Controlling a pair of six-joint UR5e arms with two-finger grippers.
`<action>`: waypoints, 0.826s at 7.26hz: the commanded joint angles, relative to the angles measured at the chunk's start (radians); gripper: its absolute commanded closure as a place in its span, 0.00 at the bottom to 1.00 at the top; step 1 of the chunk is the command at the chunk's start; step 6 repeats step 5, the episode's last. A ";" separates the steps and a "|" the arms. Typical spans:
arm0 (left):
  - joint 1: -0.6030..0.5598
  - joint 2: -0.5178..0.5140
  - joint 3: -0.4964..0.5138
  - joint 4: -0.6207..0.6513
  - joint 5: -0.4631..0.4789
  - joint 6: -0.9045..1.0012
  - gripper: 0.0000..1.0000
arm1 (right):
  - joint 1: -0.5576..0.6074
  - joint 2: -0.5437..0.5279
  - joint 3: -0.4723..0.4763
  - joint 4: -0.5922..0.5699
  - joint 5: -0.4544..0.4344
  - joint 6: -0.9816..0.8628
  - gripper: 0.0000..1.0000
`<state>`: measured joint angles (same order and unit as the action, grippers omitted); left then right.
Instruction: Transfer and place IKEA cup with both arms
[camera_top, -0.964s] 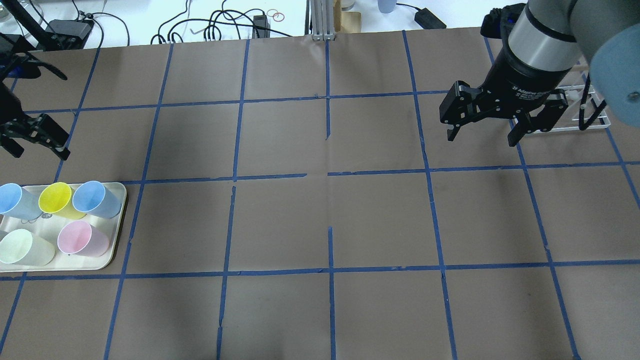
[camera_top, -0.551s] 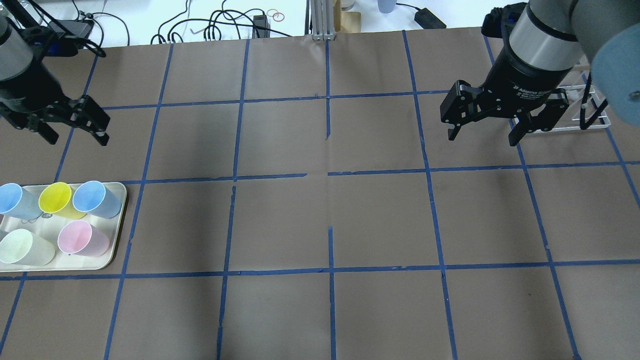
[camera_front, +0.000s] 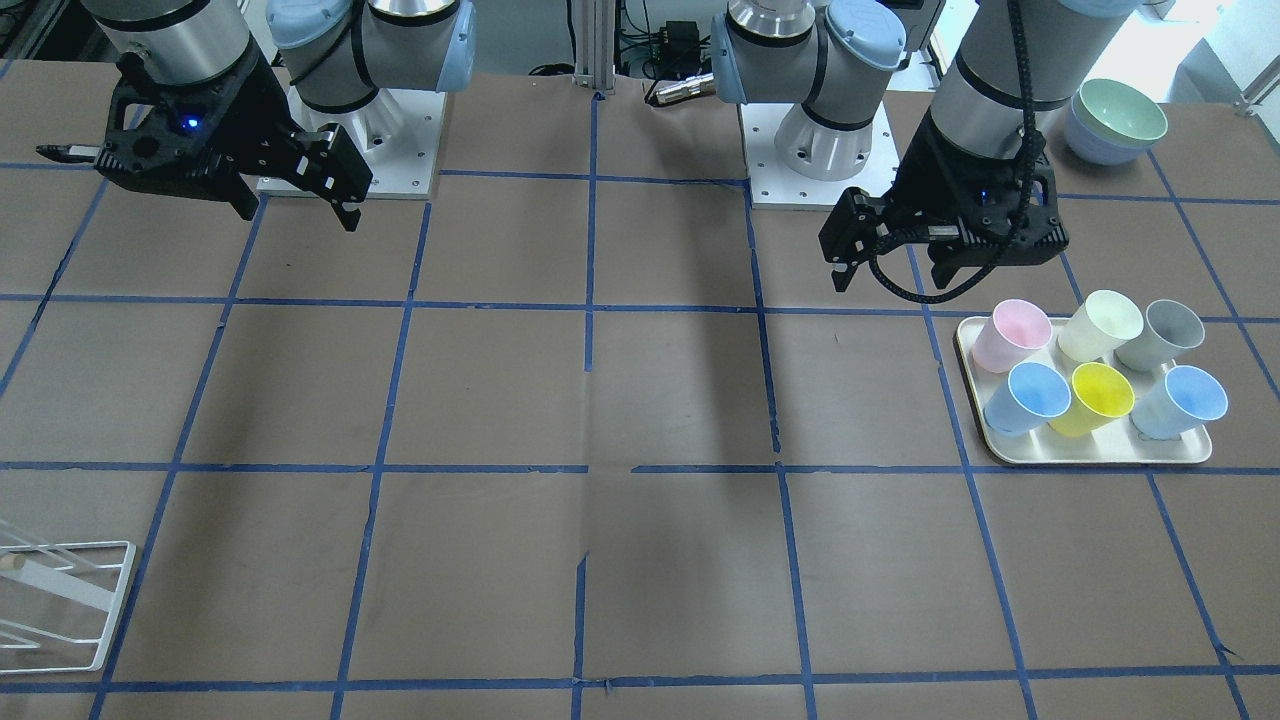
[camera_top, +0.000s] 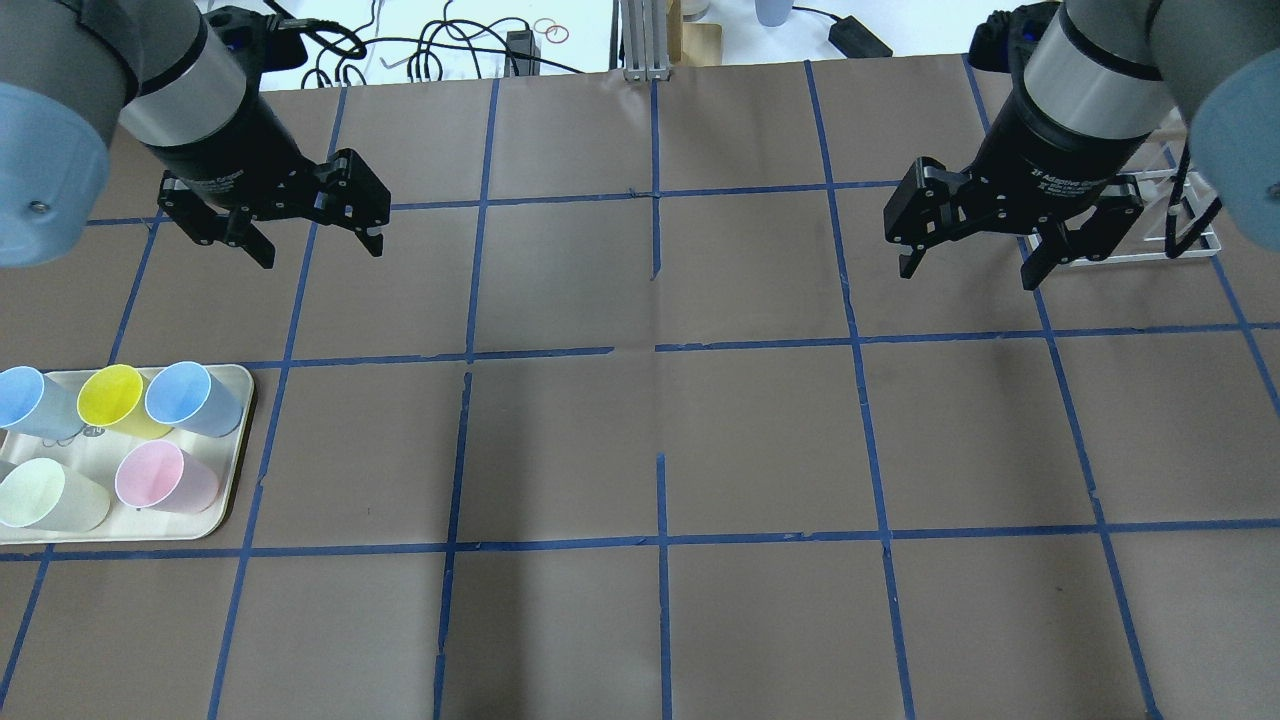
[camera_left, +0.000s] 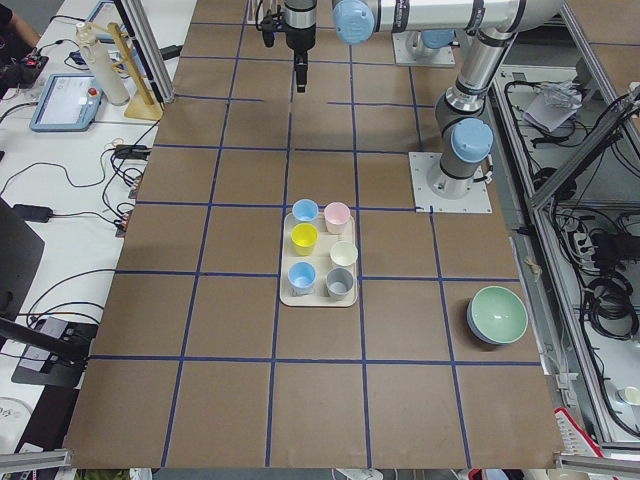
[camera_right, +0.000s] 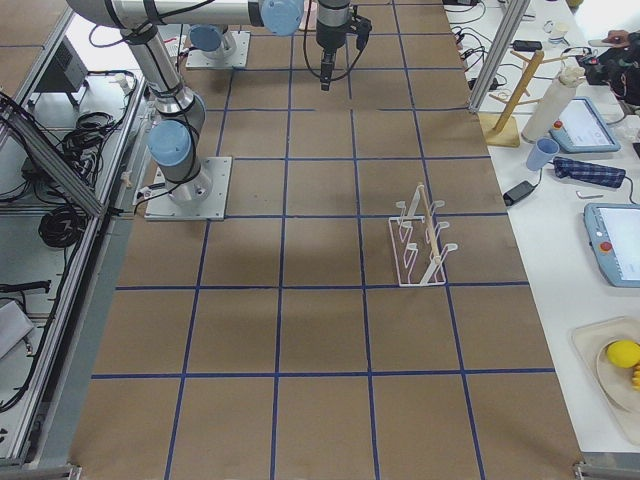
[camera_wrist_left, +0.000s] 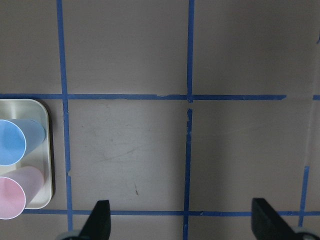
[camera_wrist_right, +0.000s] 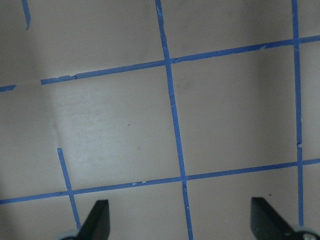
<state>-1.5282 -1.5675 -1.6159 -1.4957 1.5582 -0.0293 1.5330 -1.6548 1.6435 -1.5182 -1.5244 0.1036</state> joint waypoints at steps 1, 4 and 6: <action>-0.032 -0.006 0.001 0.029 0.006 -0.015 0.00 | -0.002 0.000 -0.002 0.001 0.000 -0.001 0.00; -0.030 -0.003 -0.004 0.029 0.006 -0.011 0.00 | -0.002 -0.003 -0.002 -0.003 -0.010 -0.002 0.00; -0.030 -0.002 -0.005 0.029 0.005 -0.011 0.00 | -0.002 -0.002 -0.002 -0.004 -0.020 -0.001 0.00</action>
